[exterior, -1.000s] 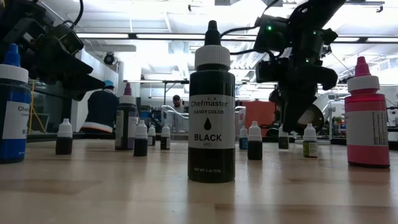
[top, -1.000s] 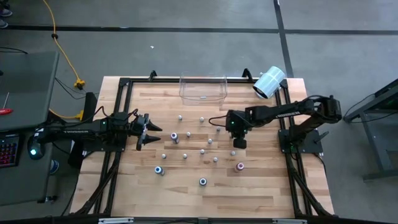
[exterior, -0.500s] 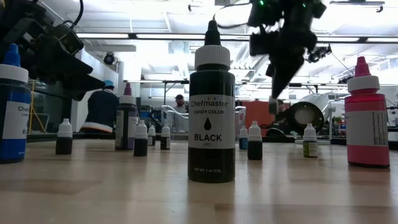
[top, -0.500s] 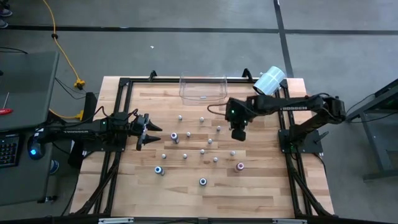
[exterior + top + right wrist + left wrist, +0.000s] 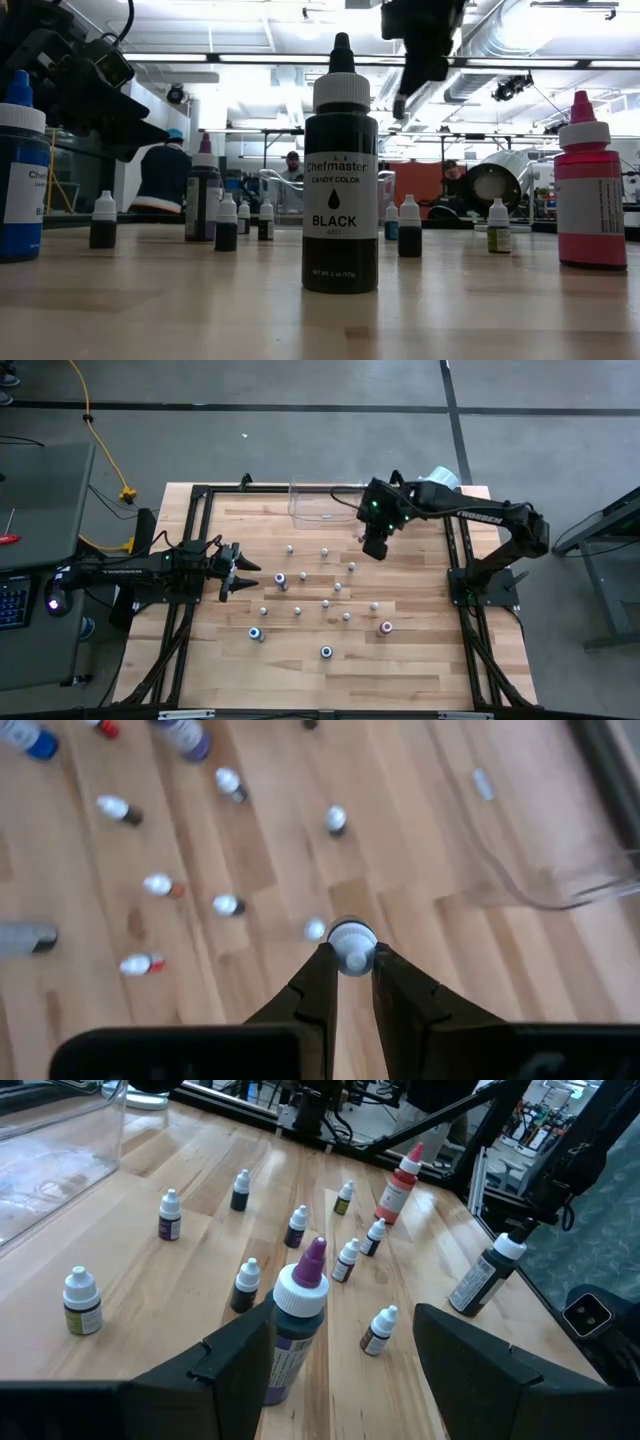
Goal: Pick & Place food coloring
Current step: Put the small green food coloring into the transparent container
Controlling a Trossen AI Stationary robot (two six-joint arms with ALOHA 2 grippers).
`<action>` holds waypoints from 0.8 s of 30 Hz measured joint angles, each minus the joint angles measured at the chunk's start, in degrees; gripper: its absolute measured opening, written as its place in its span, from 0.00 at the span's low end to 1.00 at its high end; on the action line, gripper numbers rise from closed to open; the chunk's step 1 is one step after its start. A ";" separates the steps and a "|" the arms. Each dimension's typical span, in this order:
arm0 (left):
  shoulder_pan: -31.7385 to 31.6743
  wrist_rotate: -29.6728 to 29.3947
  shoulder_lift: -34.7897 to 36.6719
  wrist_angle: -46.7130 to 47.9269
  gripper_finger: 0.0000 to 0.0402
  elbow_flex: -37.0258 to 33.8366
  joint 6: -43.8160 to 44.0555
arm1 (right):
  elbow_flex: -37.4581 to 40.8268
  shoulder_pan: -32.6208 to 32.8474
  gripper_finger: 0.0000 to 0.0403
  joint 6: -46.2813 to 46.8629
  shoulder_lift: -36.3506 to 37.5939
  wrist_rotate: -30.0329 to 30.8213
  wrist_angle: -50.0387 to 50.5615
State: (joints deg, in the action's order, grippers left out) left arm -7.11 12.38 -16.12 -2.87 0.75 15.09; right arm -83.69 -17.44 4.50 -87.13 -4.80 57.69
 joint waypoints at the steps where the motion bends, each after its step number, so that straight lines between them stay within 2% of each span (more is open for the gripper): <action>1: 0.00 0.00 0.02 0.00 0.58 0.00 0.00 | -1.10 -0.50 0.10 0.00 -0.89 0.00 -0.02; 13: 0.02 0.00 0.00 0.00 0.58 0.00 0.02 | -17.90 -6.23 0.10 -1.62 -16.50 0.81 0.15; 18: 0.02 -0.01 0.00 0.00 0.58 0.00 0.00 | -24.90 -8.42 0.10 -2.18 -24.22 0.81 3.63; 24: 0.02 0.00 0.02 0.00 0.58 0.00 0.00 | -28.88 -11.13 0.10 -1.92 -30.34 2.34 4.01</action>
State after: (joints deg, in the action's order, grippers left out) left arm -7.09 12.38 -16.10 -2.87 0.75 15.09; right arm -112.57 -28.56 2.58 -117.48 -2.46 61.70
